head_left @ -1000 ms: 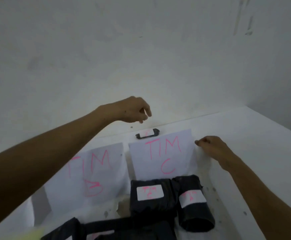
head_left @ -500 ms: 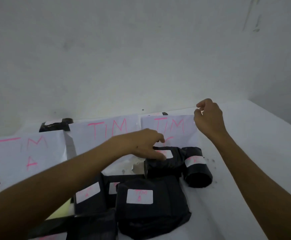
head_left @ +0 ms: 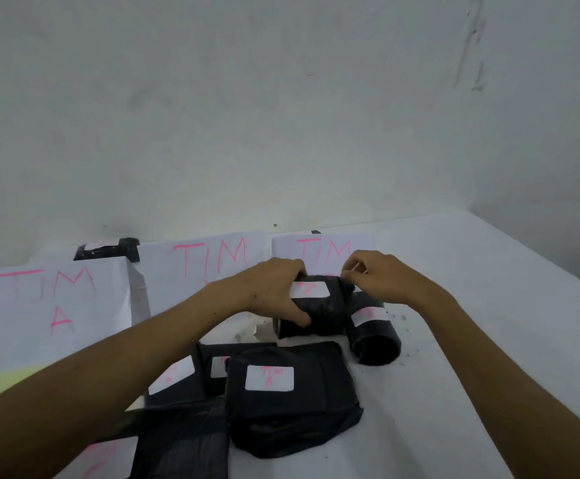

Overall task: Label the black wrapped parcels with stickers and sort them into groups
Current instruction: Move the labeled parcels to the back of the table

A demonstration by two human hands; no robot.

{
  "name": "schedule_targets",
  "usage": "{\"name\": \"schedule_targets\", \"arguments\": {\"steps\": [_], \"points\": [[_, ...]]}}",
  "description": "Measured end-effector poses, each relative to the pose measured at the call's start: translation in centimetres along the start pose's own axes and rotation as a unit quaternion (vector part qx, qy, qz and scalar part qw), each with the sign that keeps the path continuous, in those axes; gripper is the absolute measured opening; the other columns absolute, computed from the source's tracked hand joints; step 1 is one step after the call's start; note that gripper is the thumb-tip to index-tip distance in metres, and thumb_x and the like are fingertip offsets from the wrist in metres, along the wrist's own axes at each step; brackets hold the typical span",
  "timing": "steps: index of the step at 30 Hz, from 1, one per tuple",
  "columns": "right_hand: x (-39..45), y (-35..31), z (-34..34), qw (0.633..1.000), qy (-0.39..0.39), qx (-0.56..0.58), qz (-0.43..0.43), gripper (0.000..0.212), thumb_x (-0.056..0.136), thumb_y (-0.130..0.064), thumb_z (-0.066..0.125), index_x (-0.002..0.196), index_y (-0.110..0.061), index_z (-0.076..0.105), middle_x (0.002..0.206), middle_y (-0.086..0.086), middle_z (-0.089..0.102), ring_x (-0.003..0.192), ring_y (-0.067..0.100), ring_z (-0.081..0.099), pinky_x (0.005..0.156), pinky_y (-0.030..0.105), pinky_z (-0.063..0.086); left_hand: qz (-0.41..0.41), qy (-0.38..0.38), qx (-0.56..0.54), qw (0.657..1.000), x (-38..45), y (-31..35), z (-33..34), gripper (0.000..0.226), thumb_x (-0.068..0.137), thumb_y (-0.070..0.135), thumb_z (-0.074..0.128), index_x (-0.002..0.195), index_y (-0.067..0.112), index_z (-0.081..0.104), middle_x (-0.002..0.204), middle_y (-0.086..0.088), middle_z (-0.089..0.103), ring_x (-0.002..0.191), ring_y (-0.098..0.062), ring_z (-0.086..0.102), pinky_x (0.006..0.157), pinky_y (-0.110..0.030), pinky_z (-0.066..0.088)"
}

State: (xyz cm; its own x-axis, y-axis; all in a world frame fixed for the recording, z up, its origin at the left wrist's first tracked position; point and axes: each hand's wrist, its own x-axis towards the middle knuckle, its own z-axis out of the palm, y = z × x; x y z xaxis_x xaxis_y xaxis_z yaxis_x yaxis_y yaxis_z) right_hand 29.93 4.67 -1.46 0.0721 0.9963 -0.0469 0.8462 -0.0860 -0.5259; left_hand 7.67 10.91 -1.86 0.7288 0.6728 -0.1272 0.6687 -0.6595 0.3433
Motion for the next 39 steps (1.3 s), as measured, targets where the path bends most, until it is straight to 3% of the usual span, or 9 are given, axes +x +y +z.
{"name": "schedule_targets", "arguments": {"steps": [7, 10, 13, 16, 21, 27, 32, 36, 39], "points": [[-0.4, 0.8, 0.4, 0.993, 0.037, -0.070, 0.092, 0.042, 0.100, -0.043, 0.056, 0.114, -0.004, 0.060, 0.115, 0.019, 0.068, 0.091, 0.024, 0.062, 0.078, 0.034, 0.049, -0.043, 0.067, -0.092, 0.993, -2.4, 0.0, -2.5, 0.066, 0.072, 0.051, 0.081, 0.112, 0.020, 0.038, 0.098, -0.002, 0.058, 0.079, -0.020, 0.059, 0.064, -0.035, 0.052], [-0.9, 0.2, 1.2, 0.979, -0.022, -0.114, 0.166, 0.081, 0.087, -0.062, 0.067, 0.140, -0.007, 0.040, 0.136, 0.015, 0.056, 0.117, 0.031, 0.059, 0.084, 0.039, 0.053, -0.076, 0.090, -0.184, 0.976, -3.0, -0.3, -3.0, 0.063, 0.073, 0.052, 0.082, 0.109, 0.021, 0.040, 0.099, -0.001, 0.057, 0.078, -0.016, 0.057, 0.065, -0.031, 0.047], [-1.3, -0.2, 2.1, 0.973, -0.089, -0.084, 0.196, 0.103, 0.084, -0.055, 0.075, 0.149, -0.001, 0.018, 0.143, 0.019, 0.048, 0.125, 0.034, 0.055, 0.079, 0.035, 0.047, -0.101, 0.111, -0.299, 0.942, -3.8, -0.5, -3.6, 0.061, 0.076, 0.044, 0.084, 0.113, 0.018, 0.044, 0.110, -0.002, 0.060, 0.086, -0.014, 0.066, 0.064, -0.026, 0.055], [-1.3, 0.8, 2.5, 0.971, -0.095, -0.018, 0.217, 0.095, 0.085, -0.042, 0.076, 0.147, 0.000, 0.018, 0.124, 0.017, 0.051, 0.109, 0.031, 0.056, 0.077, 0.036, 0.048, -0.102, 0.114, -0.415, 0.897, -4.5, -0.6, -4.1, 0.064, 0.074, 0.038, 0.087, 0.116, 0.015, 0.045, 0.116, -0.006, 0.060, 0.090, -0.019, 0.074, 0.073, -0.039, 0.064], [-1.8, -0.2, -0.4, 0.972, -0.086, 0.072, 0.205, 0.079, 0.082, -0.050, 0.072, 0.138, -0.010, 0.033, 0.113, 0.010, 0.061, 0.097, 0.026, 0.066, 0.076, 0.039, 0.059, -0.060, 0.092, -0.511, 0.853, -5.7, -1.5, -5.8, 0.056, 0.078, 0.042, 0.085, 0.116, 0.007, 0.065, 0.111, -0.017, 0.074, 0.102, -0.035, 0.073, 0.090, -0.058, 0.058], [-2.2, -6.0, -3.2, 0.941, -0.108, 0.318, 0.050, 0.049, 0.089, -0.032, 0.069, 0.131, -0.048, 0.047, 0.125, 0.009, 0.063, 0.104, 0.029, 0.072, 0.092, 0.042, 0.060, -0.079, 0.117, -0.646, 0.750, -5.8, -2.3, -7.9, 0.067, 0.080, 0.065, 0.068, 0.126, 0.016, 0.067, 0.122, -0.013, 0.072, 0.115, -0.033, 0.069, 0.102, -0.056, 0.051], [-0.6, -10.2, -1.5, 0.899, -0.094, 0.427, -0.006, 0.034, 0.095, -0.021, 0.064, 0.119, -0.045, 0.058, 0.120, 0.003, 0.069, 0.112, 0.028, 0.068, 0.090, 0.046, 0.058, -0.052, 0.145, -0.743, 0.651, -5.8, -2.1, -8.4, 0.053, 0.092, 0.052, 0.065, 0.137, 0.023, 0.057, 0.127, -0.015, 0.070, 0.118, -0.033, 0.067, 0.109, -0.053, 0.046], [1.0, -12.5, -0.1, 0.875, -0.048, 0.482, 0.016, 0.016, 0.102, -0.030, 0.057, 0.115, -0.034, 0.064, 0.116, -0.002, 0.071, 0.110, 0.026, 0.066, 0.086, 0.049, 0.058, -0.049, 0.141, -0.742, 0.653, -5.6, -2.9, -8.3, 0.076, 0.076, 0.066, 0.076, 0.140, 0.029, 0.057, 0.137, -0.008, 0.065, 0.131, -0.032, 0.057, 0.108, -0.061, 0.040], [1.4, -14.1, 0.2, 0.841, -0.035, 0.536, 0.066, 0.026, 0.102, -0.042, 0.053, 0.111, -0.026, 0.071, 0.111, 0.001, 0.073, 0.108, 0.027, 0.066, 0.093, 0.056, 0.056, -0.049, 0.094, -0.753, 0.650, -5.7, -3.2, -7.9, 0.081, 0.075, 0.075, 0.069, 0.136, 0.021, 0.064, 0.137, -0.011, 0.064, 0.131, -0.036, 0.056, 0.111, -0.060, 0.039]]}}
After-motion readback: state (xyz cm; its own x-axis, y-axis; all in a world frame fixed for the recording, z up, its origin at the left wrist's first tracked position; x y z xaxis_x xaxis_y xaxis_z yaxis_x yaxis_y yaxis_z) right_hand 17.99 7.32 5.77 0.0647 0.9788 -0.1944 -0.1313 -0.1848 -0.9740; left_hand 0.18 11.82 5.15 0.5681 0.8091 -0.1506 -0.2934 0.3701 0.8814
